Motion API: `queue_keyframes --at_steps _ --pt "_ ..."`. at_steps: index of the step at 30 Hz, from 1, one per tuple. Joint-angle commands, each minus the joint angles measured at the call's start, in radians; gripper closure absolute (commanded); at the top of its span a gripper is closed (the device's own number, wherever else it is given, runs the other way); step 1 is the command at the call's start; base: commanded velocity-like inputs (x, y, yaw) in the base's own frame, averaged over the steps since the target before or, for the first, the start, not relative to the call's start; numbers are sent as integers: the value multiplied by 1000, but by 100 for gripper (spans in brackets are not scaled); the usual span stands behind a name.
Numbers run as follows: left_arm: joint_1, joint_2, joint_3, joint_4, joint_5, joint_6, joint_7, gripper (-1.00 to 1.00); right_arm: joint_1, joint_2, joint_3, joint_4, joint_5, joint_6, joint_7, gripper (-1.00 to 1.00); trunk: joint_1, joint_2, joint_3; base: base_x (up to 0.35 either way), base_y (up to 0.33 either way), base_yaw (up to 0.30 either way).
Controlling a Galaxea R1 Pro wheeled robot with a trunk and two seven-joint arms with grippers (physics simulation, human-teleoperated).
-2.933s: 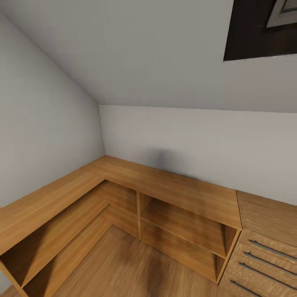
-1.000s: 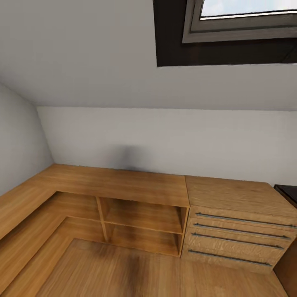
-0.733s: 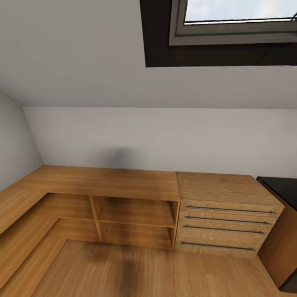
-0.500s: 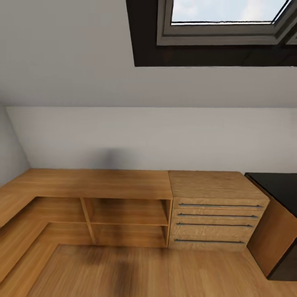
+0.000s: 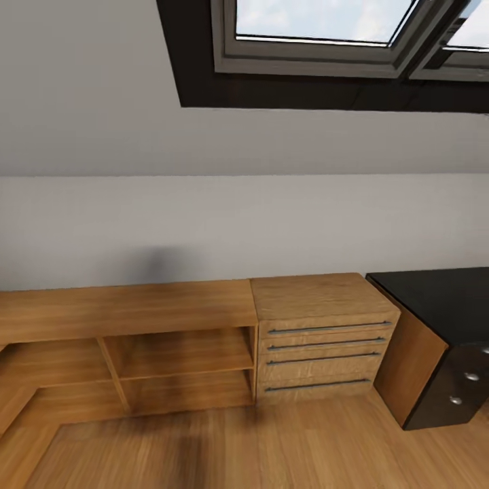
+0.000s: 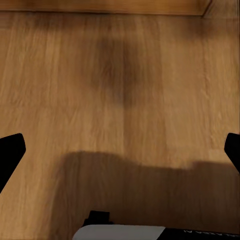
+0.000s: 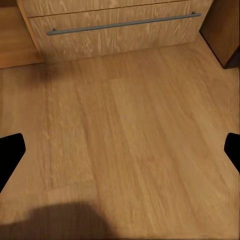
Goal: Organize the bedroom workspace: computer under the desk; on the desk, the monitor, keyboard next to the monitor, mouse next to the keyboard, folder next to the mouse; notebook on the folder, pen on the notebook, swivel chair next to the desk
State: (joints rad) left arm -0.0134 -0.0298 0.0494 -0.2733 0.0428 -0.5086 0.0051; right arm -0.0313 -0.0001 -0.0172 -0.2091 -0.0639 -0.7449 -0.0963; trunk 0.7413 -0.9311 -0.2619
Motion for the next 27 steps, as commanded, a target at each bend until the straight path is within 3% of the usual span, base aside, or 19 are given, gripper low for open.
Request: queue_keyframes --at_steps 1,27 --pt "0 0 4 0 2 -3 -2 -100 -1 0 0 1 -6 -3 3 -100 0 -1 -1 0 0 -282" --pt "0 1 3 3 4 -1 -2 -100 -1 0 1 4 -2 -13 3 -100 0 -1 -2 0 0 -285"
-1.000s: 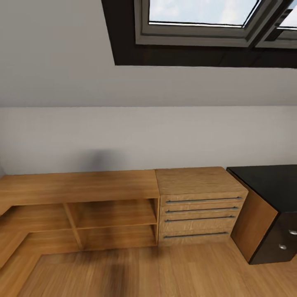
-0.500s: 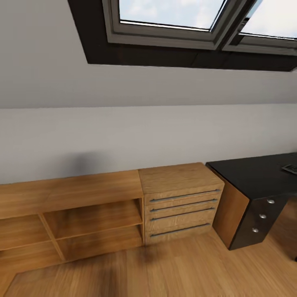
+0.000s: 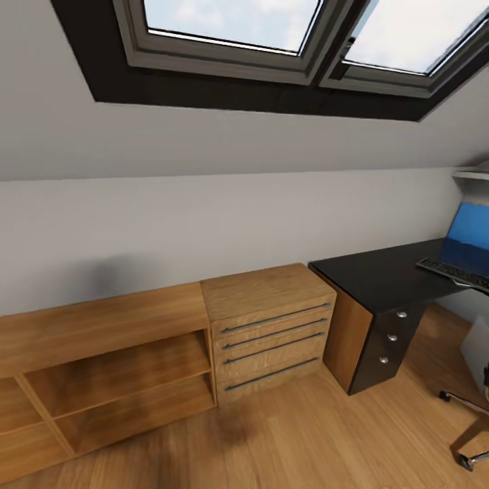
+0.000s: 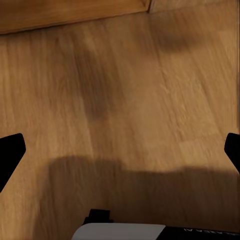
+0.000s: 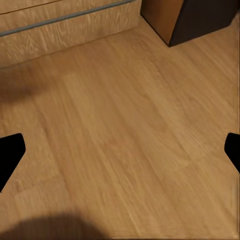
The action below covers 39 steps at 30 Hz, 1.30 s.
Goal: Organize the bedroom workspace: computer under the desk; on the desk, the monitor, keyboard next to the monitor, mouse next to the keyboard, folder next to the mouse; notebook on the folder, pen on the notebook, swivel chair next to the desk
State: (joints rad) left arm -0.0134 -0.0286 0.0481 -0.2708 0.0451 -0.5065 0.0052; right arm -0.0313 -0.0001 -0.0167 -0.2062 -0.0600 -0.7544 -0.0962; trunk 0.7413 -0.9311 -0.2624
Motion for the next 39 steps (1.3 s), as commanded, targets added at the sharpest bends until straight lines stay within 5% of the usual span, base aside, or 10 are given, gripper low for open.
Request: queue_keyframes --at_steps 1,39 --pt "0 -1 4 0 2 -2 -2 -100 -1 0 0 1 -6 -3 3 -100 0 -1 -1 0 0 -280" --pt "0 0 4 7 2 3 -2 -100 -1 -3 0 3 -6 0 3 -100 0 -1 -1 -74 0 -285"
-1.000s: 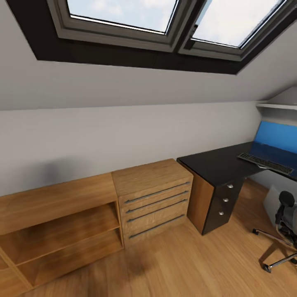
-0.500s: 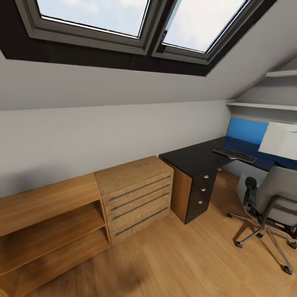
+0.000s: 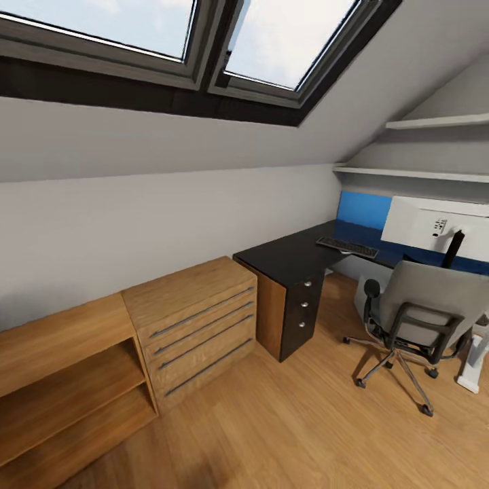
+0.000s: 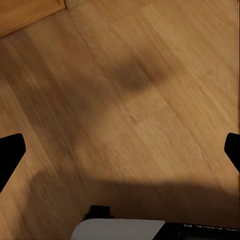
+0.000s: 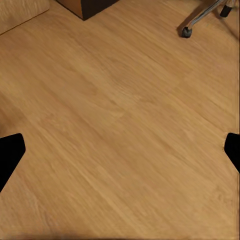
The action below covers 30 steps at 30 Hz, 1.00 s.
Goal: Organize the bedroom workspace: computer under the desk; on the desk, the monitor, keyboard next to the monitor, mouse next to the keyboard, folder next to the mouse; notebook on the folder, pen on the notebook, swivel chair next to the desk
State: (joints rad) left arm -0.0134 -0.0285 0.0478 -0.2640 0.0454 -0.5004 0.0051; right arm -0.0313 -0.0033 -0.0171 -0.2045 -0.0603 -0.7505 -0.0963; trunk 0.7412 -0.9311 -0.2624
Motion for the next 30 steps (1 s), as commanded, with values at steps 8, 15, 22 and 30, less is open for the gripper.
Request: queue_keyframes --at_steps 8,15,22,30 --pt "0 -1 5 0 2 -4 -2 -100 -1 -5 -8 -5 -13 -4 2 -100 0 -1 -1 0 0 -300" --pt "0 -1 5 0 2 -6 -1 -100 -1 -18 -46 -8 -67 -5 6 -100 0 -1 -1 0 0 -300" --pt "0 -1 5 0 2 -6 -1 -100 -1 -22 -52 -8 -78 1 7 -100 0 -1 -1 0 0 -300" --pt "0 -1 6 0 2 -6 -1 -100 -1 -22 -52 -8 -78 -4 7 -100 0 -1 -1 0 0 -291"
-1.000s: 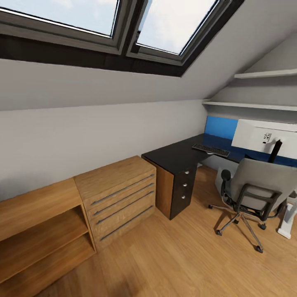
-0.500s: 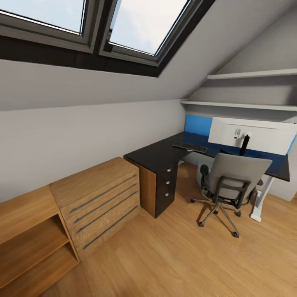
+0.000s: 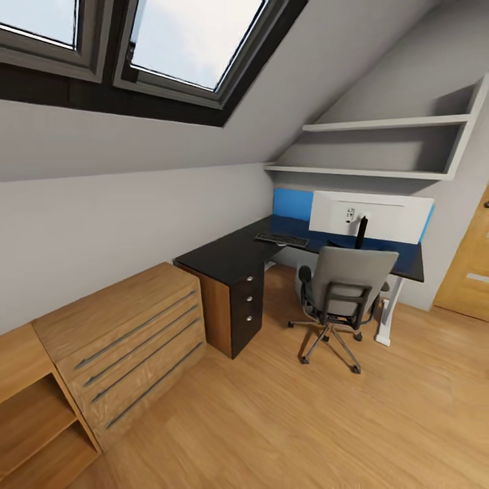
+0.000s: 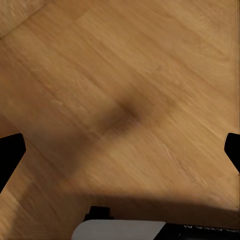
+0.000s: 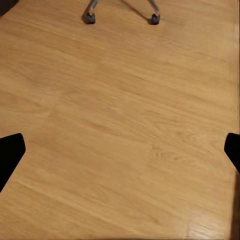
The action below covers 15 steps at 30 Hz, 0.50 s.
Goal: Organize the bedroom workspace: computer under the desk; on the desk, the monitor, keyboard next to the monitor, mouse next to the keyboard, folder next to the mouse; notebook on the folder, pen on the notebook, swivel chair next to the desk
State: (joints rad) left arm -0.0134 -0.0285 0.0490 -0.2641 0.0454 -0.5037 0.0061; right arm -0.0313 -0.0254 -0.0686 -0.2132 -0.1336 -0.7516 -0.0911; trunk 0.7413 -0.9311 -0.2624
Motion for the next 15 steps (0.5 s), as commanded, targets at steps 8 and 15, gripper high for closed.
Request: queue_keyframes --at_steps 8,15 --pt "0 -1 5 0 2 -5 -2 -100 -1 0 0 1 -4 -5 2 -100 0 -1 -1 0 0 -287" --pt "0 -1 5 0 2 -6 -2 -100 -1 0 0 1 -4 -5 2 -100 0 -1 -1 0 0 -287"
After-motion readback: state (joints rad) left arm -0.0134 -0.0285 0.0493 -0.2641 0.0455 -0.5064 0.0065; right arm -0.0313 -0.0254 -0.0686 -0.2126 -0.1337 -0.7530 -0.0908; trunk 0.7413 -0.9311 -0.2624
